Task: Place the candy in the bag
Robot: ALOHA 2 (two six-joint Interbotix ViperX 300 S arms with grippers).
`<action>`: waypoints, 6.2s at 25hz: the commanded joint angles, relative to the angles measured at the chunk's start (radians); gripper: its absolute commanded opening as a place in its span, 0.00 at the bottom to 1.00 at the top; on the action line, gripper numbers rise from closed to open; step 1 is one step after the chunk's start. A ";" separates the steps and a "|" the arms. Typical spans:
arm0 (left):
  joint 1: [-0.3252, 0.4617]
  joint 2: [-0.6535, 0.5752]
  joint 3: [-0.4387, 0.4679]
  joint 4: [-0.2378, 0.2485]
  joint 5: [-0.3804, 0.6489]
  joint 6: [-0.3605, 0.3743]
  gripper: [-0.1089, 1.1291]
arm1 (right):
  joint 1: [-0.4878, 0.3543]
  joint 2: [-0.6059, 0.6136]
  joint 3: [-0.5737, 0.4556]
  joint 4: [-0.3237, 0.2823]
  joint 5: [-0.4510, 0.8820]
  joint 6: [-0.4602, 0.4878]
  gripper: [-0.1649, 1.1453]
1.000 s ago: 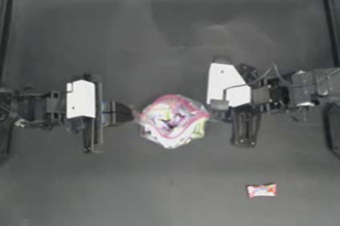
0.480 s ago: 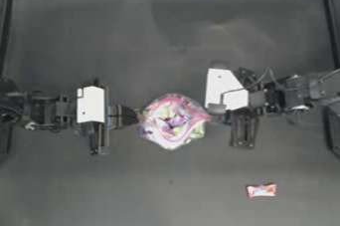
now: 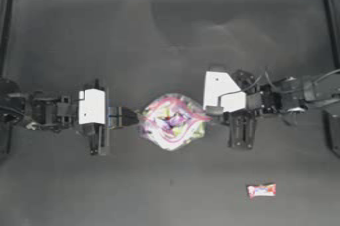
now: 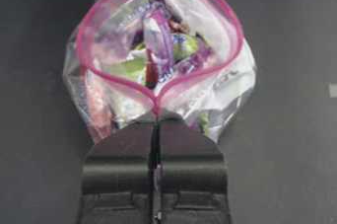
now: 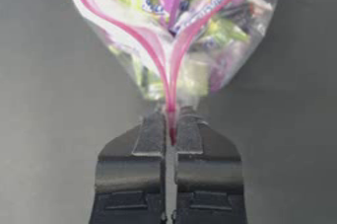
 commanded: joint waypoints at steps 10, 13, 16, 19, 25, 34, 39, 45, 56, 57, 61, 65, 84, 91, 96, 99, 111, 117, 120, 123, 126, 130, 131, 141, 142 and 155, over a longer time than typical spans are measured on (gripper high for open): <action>0.003 -0.012 -0.021 -0.002 -0.008 0.017 0.12 | 0.000 -0.012 0.012 -0.008 -0.049 -0.006 0.20; 0.003 -0.015 -0.021 0.000 -0.008 0.018 0.12 | 0.000 -0.012 0.012 -0.018 -0.057 -0.006 0.36; 0.003 -0.017 -0.020 0.000 -0.008 0.018 0.12 | 0.000 -0.011 0.012 -0.014 -0.078 -0.009 0.64; 0.003 -0.018 -0.021 0.002 -0.009 0.018 0.12 | -0.003 -0.012 0.014 -0.012 -0.080 -0.008 0.91; 0.003 -0.018 -0.021 0.002 -0.008 0.018 0.12 | -0.006 -0.020 0.006 -0.008 -0.077 -0.009 0.88; 0.003 -0.020 -0.021 0.003 -0.008 0.018 0.12 | -0.006 -0.130 0.002 -0.006 -0.046 -0.011 0.88; 0.003 -0.020 -0.021 0.003 -0.008 0.020 0.12 | -0.006 -0.244 0.002 -0.003 0.035 -0.009 0.88; 0.003 -0.020 -0.021 0.003 -0.008 0.020 0.12 | 0.003 -0.405 0.015 0.011 0.097 -0.009 0.88; 0.009 -0.021 -0.025 0.003 -0.008 0.020 0.12 | 0.020 -0.649 0.155 0.043 0.135 -0.003 0.87; 0.009 -0.020 -0.025 0.003 -0.008 0.020 0.12 | 0.026 -0.666 0.166 0.055 0.135 -0.002 0.87; 0.012 -0.020 -0.025 0.003 -0.009 0.020 0.12 | 0.049 -0.715 0.198 0.112 0.163 0.025 0.87; 0.012 -0.020 -0.025 0.003 -0.008 0.020 0.12 | 0.080 -0.712 0.206 0.115 0.219 0.089 0.87; 0.020 -0.015 -0.025 0.002 -0.009 0.018 0.12 | 0.451 -0.509 0.153 -0.109 0.396 0.571 0.79; 0.025 -0.014 -0.025 0.002 -0.008 0.020 0.12 | 0.497 -0.393 0.130 -0.098 0.397 0.614 0.79; 0.028 -0.014 -0.025 0.003 -0.008 0.018 0.12 | 0.531 -0.325 0.133 -0.107 0.341 0.663 0.79; 0.031 -0.014 -0.025 0.003 -0.009 0.020 0.12 | 0.545 -0.279 0.133 -0.109 0.304 0.675 0.79; 0.032 -0.015 -0.026 0.003 -0.012 0.018 0.12 | 0.548 -0.110 0.143 -0.129 0.186 0.686 0.79; 0.032 -0.021 -0.025 0.003 -0.012 0.018 0.12 | 0.549 -0.052 0.140 -0.160 0.167 0.716 0.79; 0.032 -0.020 -0.029 0.003 -0.012 0.018 0.12 | 0.548 -0.021 0.135 -0.164 0.160 0.716 0.79; 0.032 -0.020 -0.029 0.003 -0.012 0.018 0.12 | 0.548 0.008 0.127 -0.167 0.158 0.719 0.79; 0.032 -0.020 -0.029 0.003 -0.012 0.018 0.12 | 0.549 0.038 0.117 -0.164 0.158 0.719 0.79; 0.032 -0.020 -0.029 0.003 -0.012 0.018 0.12 | 0.549 0.072 0.109 -0.161 0.138 0.716 0.79; 0.032 -0.020 -0.029 0.003 -0.012 0.018 0.12 | 0.549 0.081 0.110 -0.161 0.129 0.719 0.79; 0.032 -0.020 -0.029 0.003 -0.012 0.018 0.12 | 0.548 0.120 0.112 -0.161 0.117 0.719 0.77; 0.032 -0.021 -0.029 0.003 -0.012 0.018 0.12 | 0.548 0.123 0.112 -0.158 0.120 0.719 0.77; 0.026 -0.021 -0.029 0.003 -0.012 0.018 0.12 | 0.549 0.150 0.104 -0.143 0.170 0.719 0.43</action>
